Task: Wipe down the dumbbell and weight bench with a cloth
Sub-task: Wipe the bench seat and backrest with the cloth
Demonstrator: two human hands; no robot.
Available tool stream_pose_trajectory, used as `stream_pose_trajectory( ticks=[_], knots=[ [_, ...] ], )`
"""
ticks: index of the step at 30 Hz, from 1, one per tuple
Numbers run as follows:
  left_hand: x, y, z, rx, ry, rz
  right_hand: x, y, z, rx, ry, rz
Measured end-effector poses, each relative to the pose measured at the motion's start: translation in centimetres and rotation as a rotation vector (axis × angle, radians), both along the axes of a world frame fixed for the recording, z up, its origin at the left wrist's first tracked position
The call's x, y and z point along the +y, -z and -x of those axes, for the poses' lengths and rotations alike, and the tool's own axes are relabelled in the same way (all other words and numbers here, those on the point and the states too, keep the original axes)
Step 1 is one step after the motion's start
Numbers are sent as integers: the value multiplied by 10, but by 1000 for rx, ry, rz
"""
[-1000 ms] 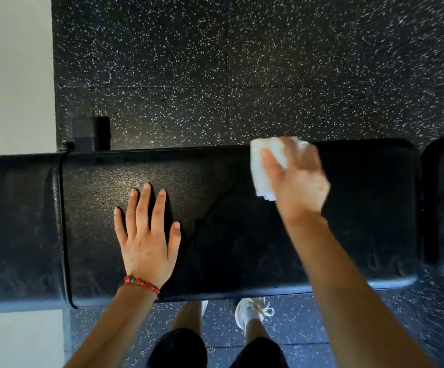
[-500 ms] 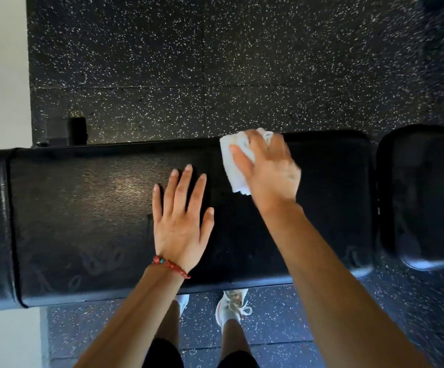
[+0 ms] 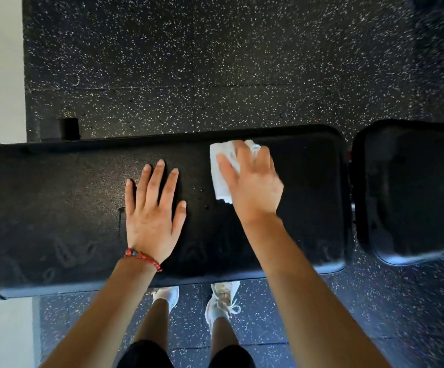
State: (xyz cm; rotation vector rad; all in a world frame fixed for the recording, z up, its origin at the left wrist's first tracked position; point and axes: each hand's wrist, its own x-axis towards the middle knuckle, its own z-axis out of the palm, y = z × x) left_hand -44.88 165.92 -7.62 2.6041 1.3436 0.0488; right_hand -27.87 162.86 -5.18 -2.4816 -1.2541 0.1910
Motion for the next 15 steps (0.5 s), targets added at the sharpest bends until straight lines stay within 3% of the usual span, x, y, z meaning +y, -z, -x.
stream_pose_trajectory(
  ticks=[3,5,8,15],
  knots=[
    [-4,-4,1,-22,-29,-31,-17,1,-30,14,-23,5],
    [-9,-5,3,-44,-48,-47,-40,4,-62,85,107,66],
    [-24,-6,8,-63,-40,-66,-67,3,-91,-26,276,11],
    [-54,-2,11,-46,-73,-17,-102,8,-57,-41,292,-61]
  ],
)
